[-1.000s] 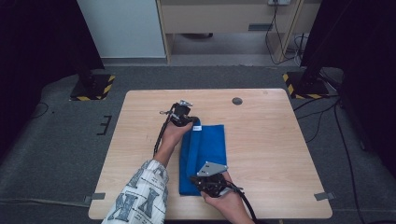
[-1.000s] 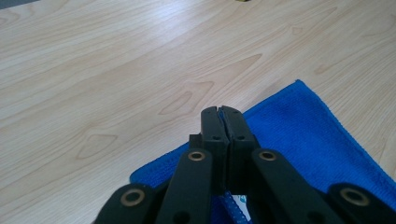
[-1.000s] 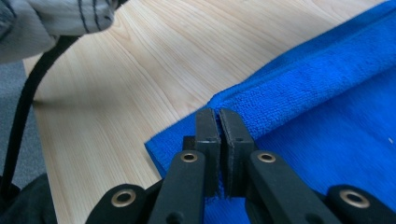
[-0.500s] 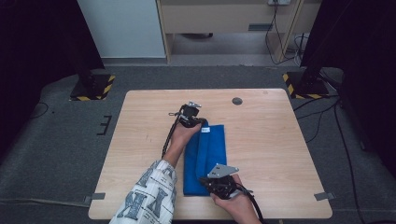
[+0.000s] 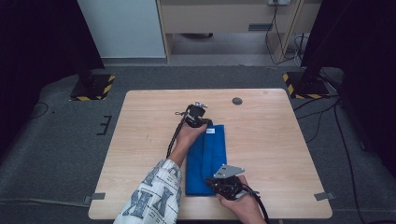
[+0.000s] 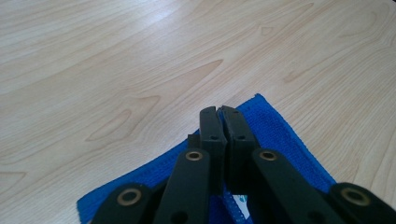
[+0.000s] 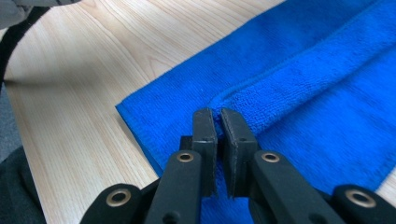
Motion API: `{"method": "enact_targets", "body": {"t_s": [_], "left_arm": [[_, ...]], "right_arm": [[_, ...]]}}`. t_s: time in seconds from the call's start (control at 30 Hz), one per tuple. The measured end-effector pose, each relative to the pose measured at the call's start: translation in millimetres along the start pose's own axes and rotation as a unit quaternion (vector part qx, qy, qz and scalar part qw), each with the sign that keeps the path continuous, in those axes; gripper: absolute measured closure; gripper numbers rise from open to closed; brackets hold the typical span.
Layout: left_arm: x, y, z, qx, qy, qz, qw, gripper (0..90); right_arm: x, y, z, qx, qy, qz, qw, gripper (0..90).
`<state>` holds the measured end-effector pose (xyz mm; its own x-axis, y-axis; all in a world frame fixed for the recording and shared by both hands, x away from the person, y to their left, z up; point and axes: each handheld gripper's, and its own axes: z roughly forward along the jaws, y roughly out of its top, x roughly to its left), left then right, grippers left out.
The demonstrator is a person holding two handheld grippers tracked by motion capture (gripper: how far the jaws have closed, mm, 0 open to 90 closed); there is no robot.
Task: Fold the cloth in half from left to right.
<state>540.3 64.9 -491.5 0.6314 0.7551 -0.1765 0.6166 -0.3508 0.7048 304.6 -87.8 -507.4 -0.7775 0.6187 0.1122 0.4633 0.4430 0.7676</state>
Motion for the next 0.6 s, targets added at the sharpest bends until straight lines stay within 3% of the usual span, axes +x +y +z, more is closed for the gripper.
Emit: {"method": "enact_targets", "body": {"t_s": [0.33,0.47,0.6], "left_arm": [[-7.1,2.5,5.1,0.003,-0.007,0.002,1.0000,87.9],[-10.4,1.6,8.8,0.005,-0.018,-0.004,0.9998,84.4],[-14.0,1.6,11.2,0.003,-0.030,-0.004,0.9995,81.0]], "right_arm": [[-3.3,-4.2,-8.2,0.003,-0.002,0.003,1.0000,84.8],[-4.1,-5.5,-9.0,0.008,-0.005,0.005,0.9999,78.3],[-8.1,-7.1,-12.3,0.013,-0.019,0.018,0.9996,65.9]]}}
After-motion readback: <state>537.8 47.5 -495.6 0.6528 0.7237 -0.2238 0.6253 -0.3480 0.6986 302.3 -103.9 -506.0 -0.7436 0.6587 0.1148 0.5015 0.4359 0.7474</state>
